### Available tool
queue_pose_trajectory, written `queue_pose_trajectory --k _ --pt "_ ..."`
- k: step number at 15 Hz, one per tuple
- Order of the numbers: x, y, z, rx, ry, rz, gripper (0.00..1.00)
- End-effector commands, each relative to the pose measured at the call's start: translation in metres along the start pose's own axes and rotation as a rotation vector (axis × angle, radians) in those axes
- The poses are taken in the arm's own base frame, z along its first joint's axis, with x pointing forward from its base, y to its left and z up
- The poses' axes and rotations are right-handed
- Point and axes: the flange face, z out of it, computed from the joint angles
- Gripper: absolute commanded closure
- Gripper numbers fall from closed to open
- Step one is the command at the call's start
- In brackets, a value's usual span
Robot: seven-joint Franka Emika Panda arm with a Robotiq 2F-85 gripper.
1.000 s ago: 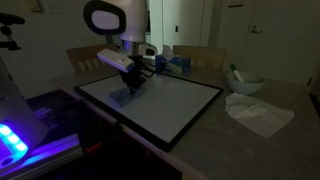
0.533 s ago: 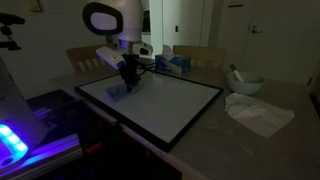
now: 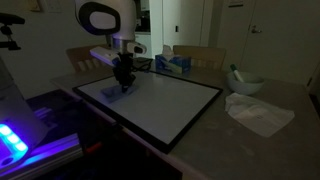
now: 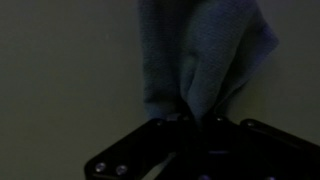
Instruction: Use the towel to wipe the whiteboard
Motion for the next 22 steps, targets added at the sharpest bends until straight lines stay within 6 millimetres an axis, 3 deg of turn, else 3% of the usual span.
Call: queue_pose_trajectory --k 1,3,5,10,15,22 --pt "-0.005 0.010 0.009 -0.018 -0.055 0.028 0.97" --pt "-0.002 0.002 0.001 -0.007 -0.062 0.025 0.97" --pt "-0.014 -0.001 -0.002 0.000 -0.094 0.013 0.97" --pt "-0.018 -0.004 0.009 -0.008 -0.192 0.015 0.97" --pt "0.003 -0.012 0.012 -0.110 -0.012 0.021 0.97" --pt "0.023 -0.017 0.014 -0.103 0.232 -0.032 0.97"
